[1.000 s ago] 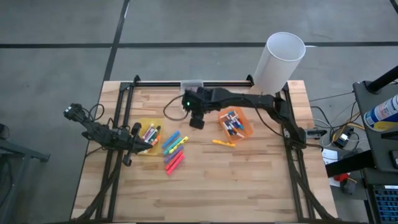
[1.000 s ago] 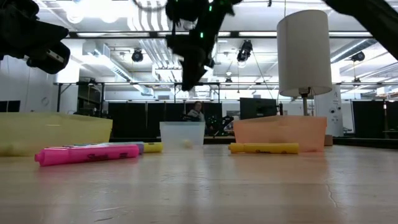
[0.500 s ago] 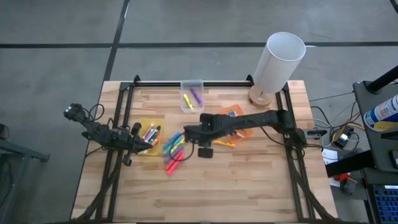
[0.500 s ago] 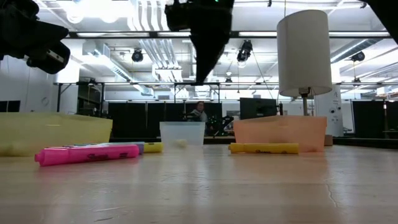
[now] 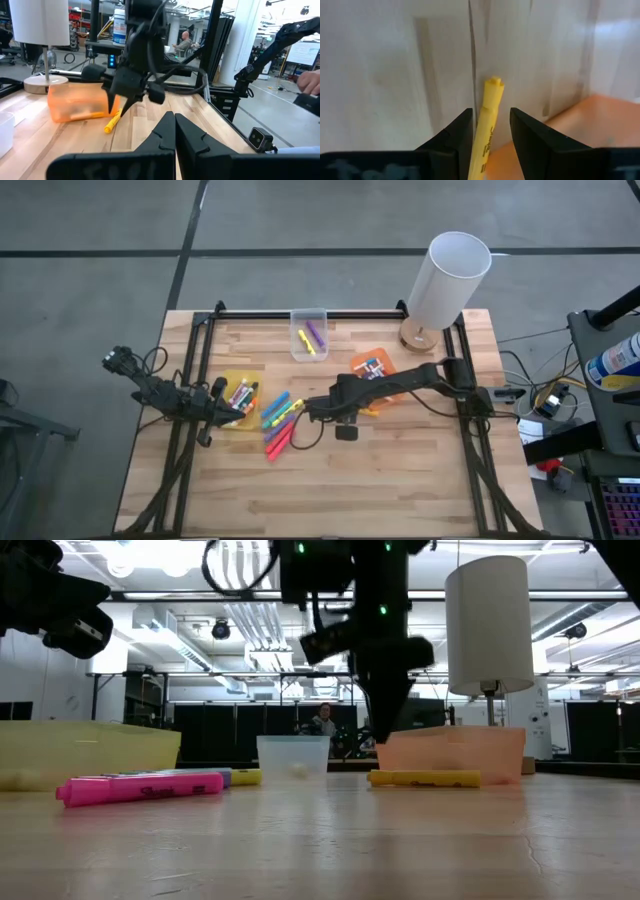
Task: Pick & Place Markers
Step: Put the yellow highlighter into the transparent bin
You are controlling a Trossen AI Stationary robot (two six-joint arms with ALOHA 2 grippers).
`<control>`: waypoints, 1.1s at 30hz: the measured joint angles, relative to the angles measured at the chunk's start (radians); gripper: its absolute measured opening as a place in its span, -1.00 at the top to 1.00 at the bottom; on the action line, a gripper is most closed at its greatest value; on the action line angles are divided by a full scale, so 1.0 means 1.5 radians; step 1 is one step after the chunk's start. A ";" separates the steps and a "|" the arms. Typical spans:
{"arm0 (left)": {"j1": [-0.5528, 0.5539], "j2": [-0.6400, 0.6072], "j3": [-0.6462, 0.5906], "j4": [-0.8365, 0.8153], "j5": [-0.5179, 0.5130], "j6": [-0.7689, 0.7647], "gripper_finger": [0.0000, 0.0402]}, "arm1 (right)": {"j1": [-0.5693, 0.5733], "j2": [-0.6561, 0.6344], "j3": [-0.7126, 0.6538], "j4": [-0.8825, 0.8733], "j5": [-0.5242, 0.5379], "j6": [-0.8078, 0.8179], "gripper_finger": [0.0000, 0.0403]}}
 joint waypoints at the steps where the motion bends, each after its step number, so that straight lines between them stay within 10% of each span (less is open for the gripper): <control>1: 0.000 0.000 0.000 0.000 0.000 0.000 1.00 | -0.004 0.000 -0.011 0.005 0.000 0.000 0.39; 17: 0.000 0.000 0.000 0.000 0.000 0.000 1.00 | -0.044 0.000 -0.125 0.104 -0.066 -0.002 0.43; 33: 0.000 0.000 0.000 0.000 0.000 0.000 1.00 | -0.023 0.000 -0.052 0.104 -0.102 0.010 0.76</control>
